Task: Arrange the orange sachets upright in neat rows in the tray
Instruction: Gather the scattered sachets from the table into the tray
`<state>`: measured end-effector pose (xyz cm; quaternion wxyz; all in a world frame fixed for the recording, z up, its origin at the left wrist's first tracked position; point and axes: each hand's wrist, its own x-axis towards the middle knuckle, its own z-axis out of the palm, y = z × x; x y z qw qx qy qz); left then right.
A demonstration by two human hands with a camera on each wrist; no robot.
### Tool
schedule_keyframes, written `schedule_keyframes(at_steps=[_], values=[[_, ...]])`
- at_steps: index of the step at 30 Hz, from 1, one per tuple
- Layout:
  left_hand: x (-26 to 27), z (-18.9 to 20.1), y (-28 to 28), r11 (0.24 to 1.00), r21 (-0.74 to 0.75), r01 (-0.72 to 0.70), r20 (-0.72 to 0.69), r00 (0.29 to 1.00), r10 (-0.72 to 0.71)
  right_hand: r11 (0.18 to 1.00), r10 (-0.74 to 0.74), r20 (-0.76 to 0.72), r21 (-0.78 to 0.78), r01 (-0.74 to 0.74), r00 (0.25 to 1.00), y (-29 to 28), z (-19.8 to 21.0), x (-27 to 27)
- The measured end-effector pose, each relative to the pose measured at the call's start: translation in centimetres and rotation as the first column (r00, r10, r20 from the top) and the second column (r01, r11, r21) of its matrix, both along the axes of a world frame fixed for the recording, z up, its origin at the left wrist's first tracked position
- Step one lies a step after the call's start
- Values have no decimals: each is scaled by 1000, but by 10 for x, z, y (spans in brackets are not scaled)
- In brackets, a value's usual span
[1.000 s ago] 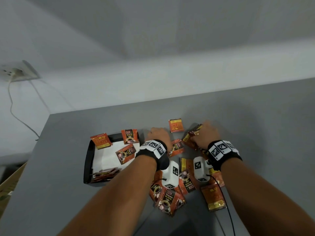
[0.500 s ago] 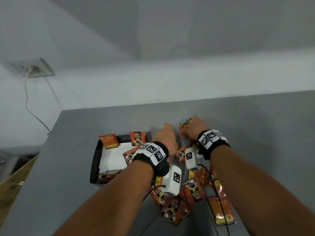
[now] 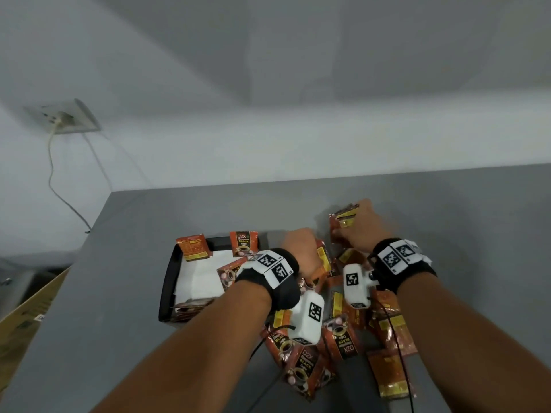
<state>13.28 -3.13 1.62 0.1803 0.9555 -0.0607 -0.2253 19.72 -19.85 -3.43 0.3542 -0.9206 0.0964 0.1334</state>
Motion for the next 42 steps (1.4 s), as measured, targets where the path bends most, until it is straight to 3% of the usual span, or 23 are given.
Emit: schedule_keyframes(at_steps=[6,10,15,21,25,28,31,33,36,39,42], values=[[-3,-13,-31,972,146,182,-62,983,-174,999,46,-30,9,-46,998,-63,5,-15],[-6,-28,-41,942,242,232,-15,972,-236,994,101,-93,-24,-103,991,-64,4,-40],[-11,-39,-41,921,303,243,29,964,-264,963,192,-50,-184,-198,980,-39,-7,-47],[-21,-36,-34,975,126,185,29,981,-190,915,229,-94,-318,-247,969,-20,-10,-54],[-27,-19,-23,993,-63,102,87,992,-96,913,249,-108,-306,-270,963,-19,-3,-54],[-31,6,-6,959,-283,1,124,992,36,869,350,-103,-336,-364,931,-19,7,-58],[-30,35,24,884,-454,-109,152,969,197,913,343,-29,-225,-340,939,-18,20,-61],[-30,53,53,873,-472,-123,243,934,263,959,282,49,-50,-280,958,-8,43,-67],[-35,69,101,895,-417,-158,319,897,307,955,257,163,109,-277,952,22,81,-80],[-51,67,147,931,-332,-150,315,913,259,908,344,243,161,-388,907,65,104,-96],[-72,51,179,972,-200,-121,292,940,178,838,505,261,80,-539,823,112,103,-113]])
